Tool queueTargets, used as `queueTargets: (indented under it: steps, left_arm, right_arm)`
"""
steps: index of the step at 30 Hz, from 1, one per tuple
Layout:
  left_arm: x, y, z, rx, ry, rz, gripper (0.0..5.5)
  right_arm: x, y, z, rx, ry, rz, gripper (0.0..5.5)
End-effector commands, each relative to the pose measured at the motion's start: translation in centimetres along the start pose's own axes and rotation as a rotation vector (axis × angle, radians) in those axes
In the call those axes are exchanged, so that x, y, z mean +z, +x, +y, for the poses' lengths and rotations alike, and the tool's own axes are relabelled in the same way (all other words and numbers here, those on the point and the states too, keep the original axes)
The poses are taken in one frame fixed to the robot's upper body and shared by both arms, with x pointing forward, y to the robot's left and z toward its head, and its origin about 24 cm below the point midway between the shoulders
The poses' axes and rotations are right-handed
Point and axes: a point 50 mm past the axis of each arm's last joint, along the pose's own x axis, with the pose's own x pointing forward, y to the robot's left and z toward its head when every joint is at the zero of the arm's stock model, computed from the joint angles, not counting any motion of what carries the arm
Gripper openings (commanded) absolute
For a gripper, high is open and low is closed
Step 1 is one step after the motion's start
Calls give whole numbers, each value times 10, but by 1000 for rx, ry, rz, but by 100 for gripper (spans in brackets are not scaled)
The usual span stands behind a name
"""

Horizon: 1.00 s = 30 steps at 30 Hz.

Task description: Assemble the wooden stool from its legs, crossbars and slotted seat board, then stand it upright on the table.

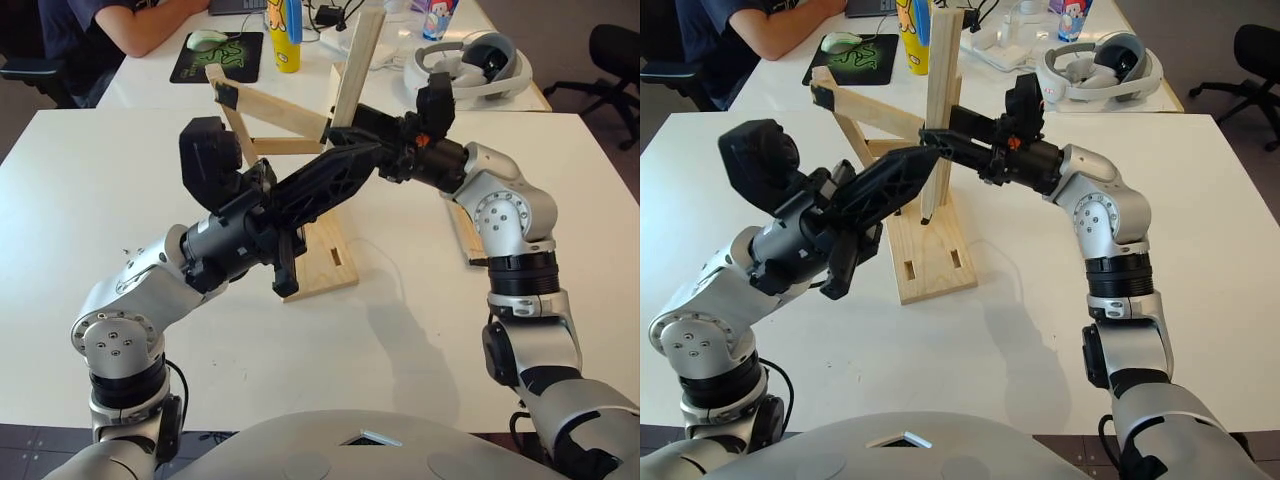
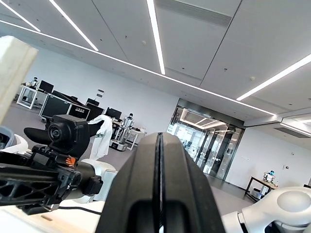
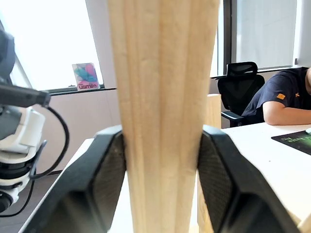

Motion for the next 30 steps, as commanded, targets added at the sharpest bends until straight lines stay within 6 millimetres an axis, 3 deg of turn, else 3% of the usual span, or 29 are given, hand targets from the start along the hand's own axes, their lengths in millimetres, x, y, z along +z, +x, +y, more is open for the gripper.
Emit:
queueTargets:
  steps: [1, 7, 11, 21, 30]
  left_arm:
    - [-8, -9, 12, 57, -4, 99, 0]
    - [-11, -26, 21, 80, -34, 172, 0]
    - [-13, -29, 21, 55, -52, 226, 0]
    - [-22, -44, 28, 80, -96, 362, 0]
    - [-21, -43, 24, 53, -76, 414, 0]
  right_arm:
    - [-20, -13, 0, 64, -62, 91, 205]
    - [-38, -29, -8, 84, -123, 173, 205]
    - [-48, -35, -3, 85, -109, 160, 205]
    - [-49, -39, 11, 126, -95, 172, 205]
    - [-71, -70, 11, 85, -71, 289, 205]
